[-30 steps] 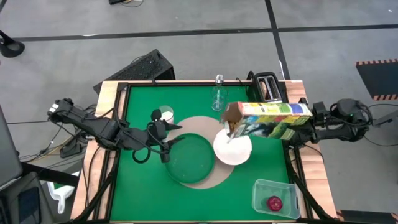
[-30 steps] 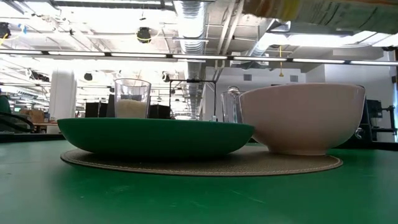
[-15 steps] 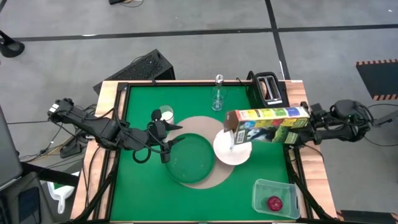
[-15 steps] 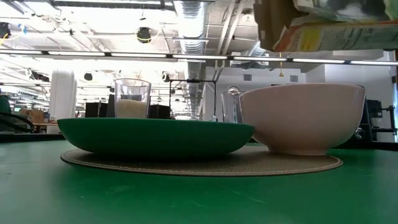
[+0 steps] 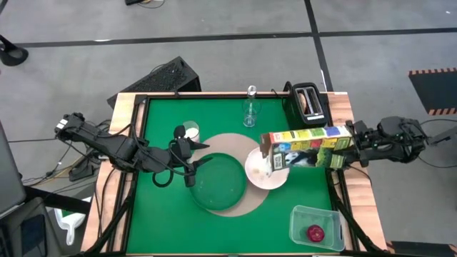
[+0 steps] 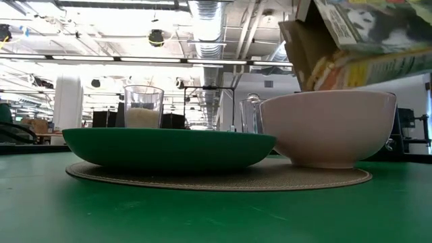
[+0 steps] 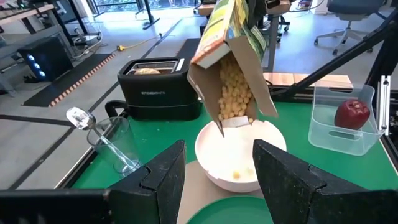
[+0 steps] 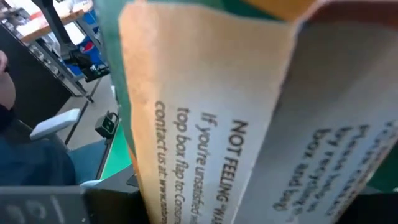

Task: Arrange a breakfast setting
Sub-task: Pour the cereal into the white bowl

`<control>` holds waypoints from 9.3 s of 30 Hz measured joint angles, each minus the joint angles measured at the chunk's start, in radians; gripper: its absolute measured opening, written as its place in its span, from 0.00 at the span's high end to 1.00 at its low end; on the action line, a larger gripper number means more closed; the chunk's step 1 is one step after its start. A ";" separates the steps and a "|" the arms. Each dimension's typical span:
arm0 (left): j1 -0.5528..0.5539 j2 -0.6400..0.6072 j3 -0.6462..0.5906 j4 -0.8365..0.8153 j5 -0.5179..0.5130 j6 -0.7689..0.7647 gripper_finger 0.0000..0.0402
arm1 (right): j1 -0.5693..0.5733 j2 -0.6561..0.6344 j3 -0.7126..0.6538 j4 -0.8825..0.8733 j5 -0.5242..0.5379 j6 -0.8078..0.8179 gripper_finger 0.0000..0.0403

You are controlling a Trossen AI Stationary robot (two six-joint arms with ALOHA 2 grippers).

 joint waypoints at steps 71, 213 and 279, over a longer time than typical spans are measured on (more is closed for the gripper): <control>0.000 0.000 0.000 -0.008 -0.001 0.004 0.56 | 0.000 0.109 0.053 -0.041 0.056 0.009 0.72; 0.361 0.718 0.459 0.322 0.472 0.137 1.00 | -0.013 0.000 -0.115 0.064 0.027 0.074 0.45; 0.360 0.719 0.426 0.206 0.440 0.114 1.00 | -0.013 0.001 0.136 -0.261 0.114 0.132 0.38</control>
